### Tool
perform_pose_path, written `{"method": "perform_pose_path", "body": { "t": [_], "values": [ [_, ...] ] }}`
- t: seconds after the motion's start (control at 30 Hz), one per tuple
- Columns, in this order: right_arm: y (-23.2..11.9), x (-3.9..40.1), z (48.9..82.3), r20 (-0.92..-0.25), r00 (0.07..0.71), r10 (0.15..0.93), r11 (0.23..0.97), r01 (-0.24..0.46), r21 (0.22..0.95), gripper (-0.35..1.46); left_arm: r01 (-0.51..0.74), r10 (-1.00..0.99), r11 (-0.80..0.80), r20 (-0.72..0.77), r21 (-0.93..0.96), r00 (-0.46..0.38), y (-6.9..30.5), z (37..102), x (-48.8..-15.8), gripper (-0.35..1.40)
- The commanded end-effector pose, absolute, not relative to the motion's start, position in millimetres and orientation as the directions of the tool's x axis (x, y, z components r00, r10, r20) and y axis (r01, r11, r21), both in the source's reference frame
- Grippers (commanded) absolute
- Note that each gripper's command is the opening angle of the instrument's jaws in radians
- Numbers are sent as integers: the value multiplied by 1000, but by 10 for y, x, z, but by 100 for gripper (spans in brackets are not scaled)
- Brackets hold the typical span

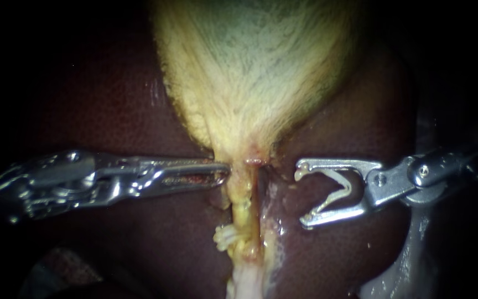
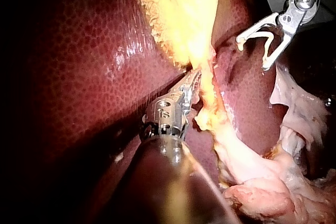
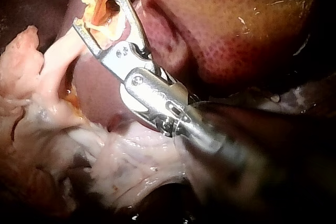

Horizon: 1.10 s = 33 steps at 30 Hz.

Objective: Clipping third clip left tube

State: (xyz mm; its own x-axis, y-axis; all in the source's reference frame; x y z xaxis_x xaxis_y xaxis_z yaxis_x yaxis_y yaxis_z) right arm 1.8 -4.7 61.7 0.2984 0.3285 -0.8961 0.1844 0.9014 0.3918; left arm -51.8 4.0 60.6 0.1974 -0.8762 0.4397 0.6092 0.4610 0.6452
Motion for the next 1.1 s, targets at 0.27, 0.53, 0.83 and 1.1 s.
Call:
{"method": "perform_pose_path", "body": {
  "t": [0.27, 0.53, 0.83, 1.1],
  "values": [
    [-74, 44, 632, -896, 299, 328, 898, 197, 394, 60, 598, -877, 464, 436, 654, 203, 39, 594, -497, -35],
    [-107, 90, 657, -857, 322, 403, 860, 187, 475, 60, 608, -877, 461, 438, 647, 200, 40, 579, -472, -35],
    [-105, 110, 679, -841, 331, 429, 851, 165, 499, 60, 610, -877, 459, 437, 646, 198, 38, 572, -474, -35],
    [-92, 107, 703, -842, 329, 428, 852, 163, 497, 59, 612, -878, 458, 437, 645, 197, 36, 569, -476, -35]
  ]
}}
